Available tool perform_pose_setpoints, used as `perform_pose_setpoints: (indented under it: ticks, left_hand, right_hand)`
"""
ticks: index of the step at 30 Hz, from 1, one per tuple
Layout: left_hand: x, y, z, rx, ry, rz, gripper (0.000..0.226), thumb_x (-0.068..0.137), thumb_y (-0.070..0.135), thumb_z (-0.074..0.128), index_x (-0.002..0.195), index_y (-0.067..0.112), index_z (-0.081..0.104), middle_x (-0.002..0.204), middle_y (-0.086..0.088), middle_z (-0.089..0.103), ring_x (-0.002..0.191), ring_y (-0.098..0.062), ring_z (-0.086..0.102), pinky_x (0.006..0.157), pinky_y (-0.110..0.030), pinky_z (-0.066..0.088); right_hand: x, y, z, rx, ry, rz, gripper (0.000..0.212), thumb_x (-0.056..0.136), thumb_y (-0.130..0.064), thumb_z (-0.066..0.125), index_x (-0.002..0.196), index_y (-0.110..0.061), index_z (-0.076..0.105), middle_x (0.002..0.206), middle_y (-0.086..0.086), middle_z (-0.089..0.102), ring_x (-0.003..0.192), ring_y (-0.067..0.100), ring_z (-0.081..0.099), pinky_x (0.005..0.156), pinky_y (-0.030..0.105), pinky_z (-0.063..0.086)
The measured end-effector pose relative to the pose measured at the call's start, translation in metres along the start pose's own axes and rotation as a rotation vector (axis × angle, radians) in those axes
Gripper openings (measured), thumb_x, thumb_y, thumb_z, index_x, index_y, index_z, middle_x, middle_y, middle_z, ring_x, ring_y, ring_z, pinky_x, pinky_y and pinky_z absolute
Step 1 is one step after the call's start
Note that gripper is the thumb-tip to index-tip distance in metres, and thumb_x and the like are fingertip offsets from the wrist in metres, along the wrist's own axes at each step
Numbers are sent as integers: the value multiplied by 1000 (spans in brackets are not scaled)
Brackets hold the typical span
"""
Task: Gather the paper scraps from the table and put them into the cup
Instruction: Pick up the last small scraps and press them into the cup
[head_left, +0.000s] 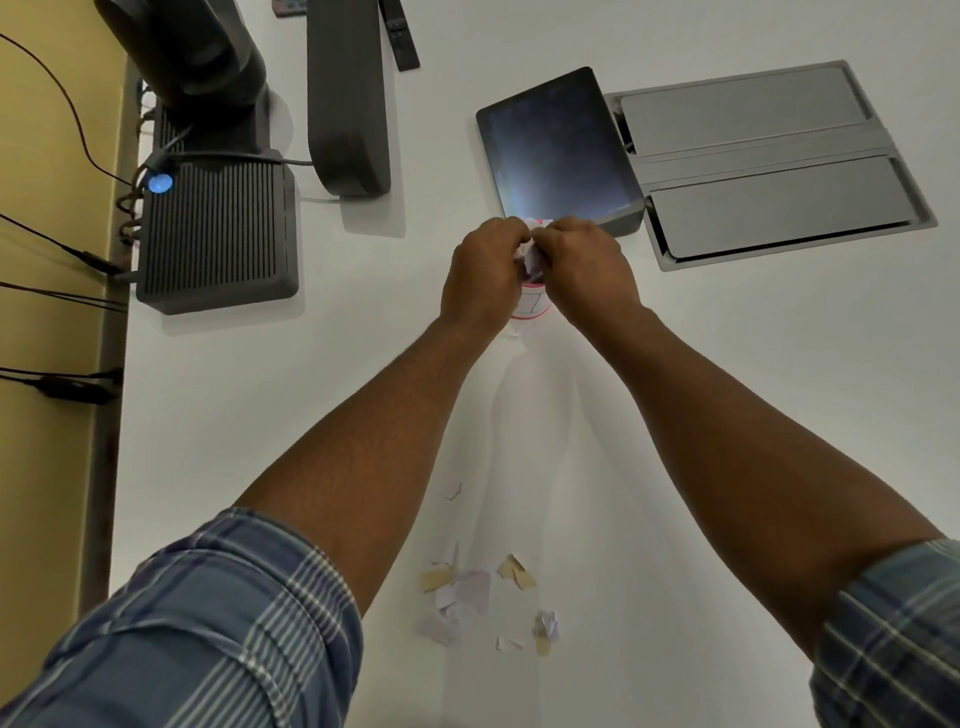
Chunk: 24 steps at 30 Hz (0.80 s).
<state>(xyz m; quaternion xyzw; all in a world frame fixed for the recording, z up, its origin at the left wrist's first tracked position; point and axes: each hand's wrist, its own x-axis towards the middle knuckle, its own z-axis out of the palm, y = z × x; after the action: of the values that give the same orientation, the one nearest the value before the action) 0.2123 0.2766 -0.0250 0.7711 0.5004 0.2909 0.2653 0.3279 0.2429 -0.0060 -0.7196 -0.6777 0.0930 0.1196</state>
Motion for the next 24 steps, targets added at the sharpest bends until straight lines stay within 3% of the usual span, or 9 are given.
perform_pose_setpoints:
  ticks: [3, 6, 11, 14, 17, 19, 21, 24]
  left_hand:
    - [-8, -3, -2, 1, 30, 73, 11, 88, 17, 55, 88, 8, 63, 86, -10, 65, 74, -13, 49, 69, -25, 45]
    - [-13, -9, -3, 196, 33, 144, 20, 91, 25, 51, 100, 11, 63, 90, -13, 64, 81, -20, 54, 67, -25, 40]
    - [-22, -20, -5, 285, -108, 162, 25, 93, 24, 44, 110, 12, 59, 117, -15, 62, 115, -30, 51, 95, -37, 44]
    - [-24, -19, -13, 202, -146, 169, 24, 92, 19, 43, 105, 11, 61, 111, -13, 64, 108, -25, 52, 94, -38, 48]
    - [-32, -17, -22, 107, -29, 158, 31, 88, 17, 37, 101, 5, 62, 104, -12, 65, 100, -25, 54, 87, -32, 50]
    - [-42, -19, -29, 92, 54, 119, 29, 83, 6, 38, 100, 5, 62, 104, -11, 66, 101, -25, 55, 87, -32, 49]
    - [-57, -26, -33, 89, 87, 72, 34, 77, -4, 41, 102, 6, 62, 106, -11, 65, 104, -25, 55, 89, -32, 49]
    - [-85, -39, -36, 104, 67, -17, 34, 81, -3, 44, 107, 8, 61, 110, -9, 64, 107, -25, 55, 91, -36, 48]
  right_hand:
    - [11, -5, 0, 13, -118, 103, 28, 92, -16, 56, 117, -5, 62, 109, 19, 64, 100, 35, 61, 92, 39, 48]
    - [21, -8, 5, -46, -182, 136, 31, 93, -20, 57, 121, -6, 59, 111, 19, 64, 99, 35, 63, 94, 40, 47]
    - [33, -10, 11, -78, -223, 209, 27, 89, -19, 63, 111, -2, 63, 107, 18, 64, 90, 33, 63, 84, 36, 49]
    - [34, -12, 9, -51, -220, 203, 30, 86, -21, 67, 109, -2, 65, 100, 16, 64, 89, 33, 64, 84, 38, 50]
    - [24, -3, 5, -66, -27, 73, 30, 82, -22, 73, 104, -3, 69, 92, 14, 61, 87, 32, 64, 81, 38, 51]
    - [15, 1, 0, -17, 95, -5, 25, 85, -19, 69, 106, -5, 70, 98, 15, 62, 90, 30, 61, 80, 38, 53]
    - [5, 3, -8, 138, 199, 24, 21, 89, -14, 60, 105, -7, 71, 101, 14, 66, 90, 27, 61, 81, 37, 53]
    - [-23, 6, -10, 379, 477, 168, 21, 86, -7, 50, 93, -5, 70, 91, 10, 69, 81, 17, 60, 73, 21, 45]
